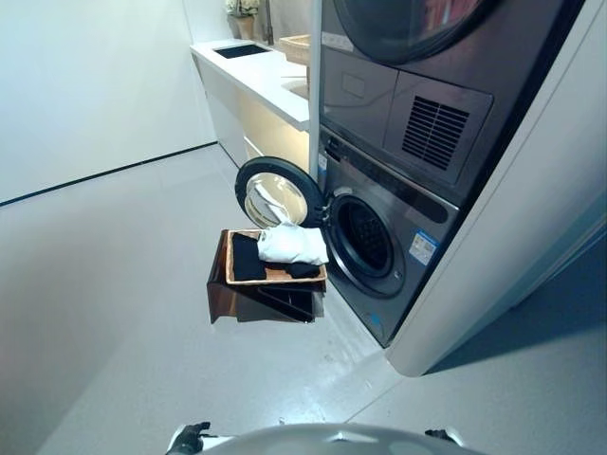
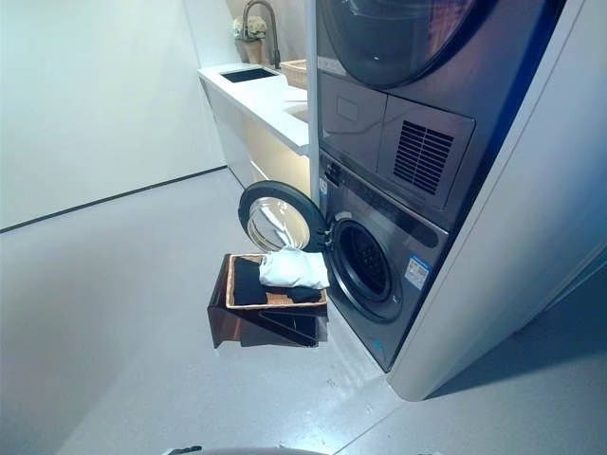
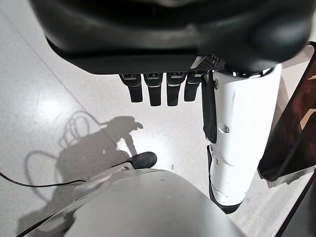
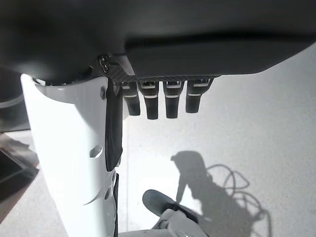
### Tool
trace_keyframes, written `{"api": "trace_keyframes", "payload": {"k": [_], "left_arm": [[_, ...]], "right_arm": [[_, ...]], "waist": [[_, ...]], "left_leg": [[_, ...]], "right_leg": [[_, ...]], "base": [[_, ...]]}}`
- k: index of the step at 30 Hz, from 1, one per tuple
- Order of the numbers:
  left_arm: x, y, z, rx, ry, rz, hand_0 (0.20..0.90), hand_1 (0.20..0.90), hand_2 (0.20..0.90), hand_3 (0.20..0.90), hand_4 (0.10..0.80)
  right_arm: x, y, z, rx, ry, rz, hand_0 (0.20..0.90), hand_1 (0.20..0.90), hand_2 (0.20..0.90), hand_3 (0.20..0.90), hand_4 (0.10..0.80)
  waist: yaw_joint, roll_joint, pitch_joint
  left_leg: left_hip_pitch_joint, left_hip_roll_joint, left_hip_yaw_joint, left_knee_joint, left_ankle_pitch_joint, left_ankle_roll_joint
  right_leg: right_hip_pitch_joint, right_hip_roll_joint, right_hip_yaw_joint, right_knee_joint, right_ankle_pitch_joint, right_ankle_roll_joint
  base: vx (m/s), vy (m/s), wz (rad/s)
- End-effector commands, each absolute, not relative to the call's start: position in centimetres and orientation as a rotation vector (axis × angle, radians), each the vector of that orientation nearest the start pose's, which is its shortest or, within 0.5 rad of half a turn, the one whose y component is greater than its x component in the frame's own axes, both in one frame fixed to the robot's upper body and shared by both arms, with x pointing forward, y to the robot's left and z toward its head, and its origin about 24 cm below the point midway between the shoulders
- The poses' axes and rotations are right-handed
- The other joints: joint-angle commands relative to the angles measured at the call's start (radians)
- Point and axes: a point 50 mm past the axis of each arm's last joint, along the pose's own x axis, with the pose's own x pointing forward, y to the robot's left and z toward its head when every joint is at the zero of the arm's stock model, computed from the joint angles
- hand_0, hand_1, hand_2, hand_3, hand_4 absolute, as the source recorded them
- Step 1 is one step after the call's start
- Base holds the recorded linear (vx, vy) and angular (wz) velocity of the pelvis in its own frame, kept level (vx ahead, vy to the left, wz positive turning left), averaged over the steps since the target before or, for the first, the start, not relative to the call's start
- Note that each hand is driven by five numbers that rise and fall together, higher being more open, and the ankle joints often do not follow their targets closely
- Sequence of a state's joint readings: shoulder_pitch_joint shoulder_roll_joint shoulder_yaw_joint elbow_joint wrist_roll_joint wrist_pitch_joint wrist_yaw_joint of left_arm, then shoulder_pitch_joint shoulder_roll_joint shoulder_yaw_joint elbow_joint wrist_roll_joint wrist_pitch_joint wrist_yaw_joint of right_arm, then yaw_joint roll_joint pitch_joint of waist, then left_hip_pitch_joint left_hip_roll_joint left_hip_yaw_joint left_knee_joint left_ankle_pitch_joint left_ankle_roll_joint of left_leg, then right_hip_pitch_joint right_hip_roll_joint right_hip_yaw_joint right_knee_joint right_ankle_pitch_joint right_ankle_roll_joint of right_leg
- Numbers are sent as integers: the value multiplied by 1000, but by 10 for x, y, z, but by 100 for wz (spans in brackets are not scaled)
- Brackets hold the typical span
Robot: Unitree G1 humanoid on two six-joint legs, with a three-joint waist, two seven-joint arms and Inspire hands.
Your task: Pick up the clothes and place them into the washing machine
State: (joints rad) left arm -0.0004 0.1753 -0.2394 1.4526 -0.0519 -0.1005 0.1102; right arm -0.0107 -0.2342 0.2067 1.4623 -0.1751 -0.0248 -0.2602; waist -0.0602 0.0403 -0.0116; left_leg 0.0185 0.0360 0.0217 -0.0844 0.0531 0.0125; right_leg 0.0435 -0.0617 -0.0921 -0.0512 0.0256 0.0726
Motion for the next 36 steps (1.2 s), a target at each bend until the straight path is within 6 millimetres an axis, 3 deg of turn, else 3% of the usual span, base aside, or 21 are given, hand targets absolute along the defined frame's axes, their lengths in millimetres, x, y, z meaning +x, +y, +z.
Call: {"api": "trace_keyframes", "payload": {"k": [1,3,5,6,8,9,10,11,13,15,17,19,22,25,27,28,29,30,31,33,36], "left_arm": [[82,206,-170,319,1275,56,900,900,900,900,800],[100,208,-166,312,1224,86,900,900,900,900,800],[102,208,-165,296,1212,98,900,900,900,900,800],[103,207,-166,285,1207,101,900,900,900,900,800],[112,202,-164,260,1173,107,900,900,900,900,800],[116,202,-163,255,1161,112,900,900,900,900,800],[116,203,-163,241,1161,132,900,900,900,900,800],[116,203,-163,241,1161,132,900,900,900,900,800],[106,205,-165,228,1185,180,900,900,900,900,800],[101,207,-166,208,1198,222,900,900,900,900,800],[98,207,-166,179,1208,274,900,900,900,900,800],[95,208,-167,154,1215,297,900,900,900,900,800],[109,218,-162,183,1168,303,900,900,900,900,800],[113,224,-159,244,1156,252,900,900,900,900,800],[121,226,-156,286,1132,212,900,900,900,900,800],[123,228,-156,304,1130,194,900,900,900,900,800],[125,229,-155,309,1126,185,900,900,900,900,800],[130,230,-153,322,1116,177,900,900,900,900,800],[133,233,-151,336,1108,173,900,900,900,900,800],[132,234,-152,345,1113,162,900,900,900,900,800],[126,233,-154,340,1138,164,900,900,900,900,800]], "right_arm": [[94,-248,-158,-675,1242,-110,900,900,900,900,800],[107,-250,-154,-652,1201,-154,900,900,900,900,800],[107,-251,-154,-623,1200,-182,900,900,900,900,800],[104,-253,-154,-618,1205,-192,900,900,900,900,800],[102,-261,-152,-603,1204,-236,900,900,900,900,800],[105,-263,-151,-598,1194,-251,900,900,900,900,800],[107,-265,-149,-601,1189,-262,900,900,900,900,800],[107,-265,-149,-601,1189,-262,900,900,900,900,800],[99,-265,-151,-612,1219,-268,900,900,900,900,800],[92,-267,-152,-596,1243,-293,900,900,900,900,800],[87,-267,-153,-589,1264,-307,900,900,900,900,800],[83,-267,-154,-581,1280,-310,900,900,900,900,800],[93,-261,-154,-538,1247,-323,900,900,900,900,800],[106,-257,-152,-535,1193,-297,900,900,900,900,800],[112,-255,-151,-534,1172,-281,900,900,900,900,800],[113,-253,-151,-526,1169,-276,900,900,900,900,800],[112,-254,-151,-521,1168,-281,900,900,900,900,800],[111,-252,-152,-508,1165,-288,900,900,900,900,800],[107,-250,-154,-488,1177,-294,900,900,900,900,800],[93,-250,-157,-468,1226,-300,900,900,900,900,800],[84,-248,-160,-453,1259,-293,900,900,900,900,800]], "waist": [[30,-50,93],[28,-65,134],[34,-75,147],[43,-86,158],[66,-92,206],[63,-100,216],[64,-97,215],[64,-97,215],[92,-88,199],[101,-95,190],[113,-94,176],[126,-103,155],[144,-138,135],[147,-153,113],[136,-137,132],[121,-125,143],[110,-111,154],[88,-90,170],[70,-78,192],[54,-72,199],[15,-81,214]], "left_leg": [[23,-60,16,64,-108,-7],[-73,-64,25,221,-149,-9],[-124,-62,29,340,-163,-21],[-180,-56,24,470,-141,-27],[-298,-87,-22,682,-50,-48],[-353,-93,-30,694,-45,-54],[-378,-87,-15,573,-55,-48],[-378,-87,-15,573,-55,-48],[-378,-10,-39,228,49,-59],[-405,33,-48,107,79,-69],[-405,52,-50,103,113,-80],[-432,32,-23,184,103,-68],[-492,-1,34,355,28,-44],[-468,-52,52,365,-36,2],[-415,-75,47,334,-53,30],[-374,-90,44,306,-64,44],[-336,-96,30,275,-65,47],[-286,-97,4,228,-62,48],[-236,-100,-11,198,-62,45],[-182,-102,-14,178,-75,37],[-107,-118,-25,177,-122,25]], "right_leg": [[-92,1,9,144,-70,-3],[-144,7,24,205,-86,-23],[-132,15,31,207,-103,-42],[-114,16,31,203,-108,-58],[-80,18,19,194,-117,-80],[-83,13,15,190,-122,-78],[-76,18,13,180,-134,-72],[-76,18,13,180,-134,-72],[-5,46,30,126,-169,-53],[42,33,40,96,-192,-33],[91,9,55,79,-210,-7],[135,-37,51,80,-220,16],[106,-98,60,139,-182,37],[58,-125,107,256,-28,42],[-39,-116,125,434,68,15],[-78,-101,123,490,83,4],[-121,-78,122,529,62,-4],[-222,-7,139,564,0,-24],[-268,27,121,537,-59,-35],[-276,-12,55,370,-55,-28],[-318,-56,83,105,75,22]], "base": [[-91,-68,4],[-73,-110,15],[69,-150,20],[131,-191,2],[69,-157,19],[98,-69,39],[104,-26,39],[345,40,42],[469,78,20],[438,138,-13],[481,259,-19],[498,317,-22],[411,261,-30],[409,298,-32],[298,314,-13],[265,288,15],[271,248,18],[264,182,18],[285,112,12],[301,2,7],[309,-69,28]]}}
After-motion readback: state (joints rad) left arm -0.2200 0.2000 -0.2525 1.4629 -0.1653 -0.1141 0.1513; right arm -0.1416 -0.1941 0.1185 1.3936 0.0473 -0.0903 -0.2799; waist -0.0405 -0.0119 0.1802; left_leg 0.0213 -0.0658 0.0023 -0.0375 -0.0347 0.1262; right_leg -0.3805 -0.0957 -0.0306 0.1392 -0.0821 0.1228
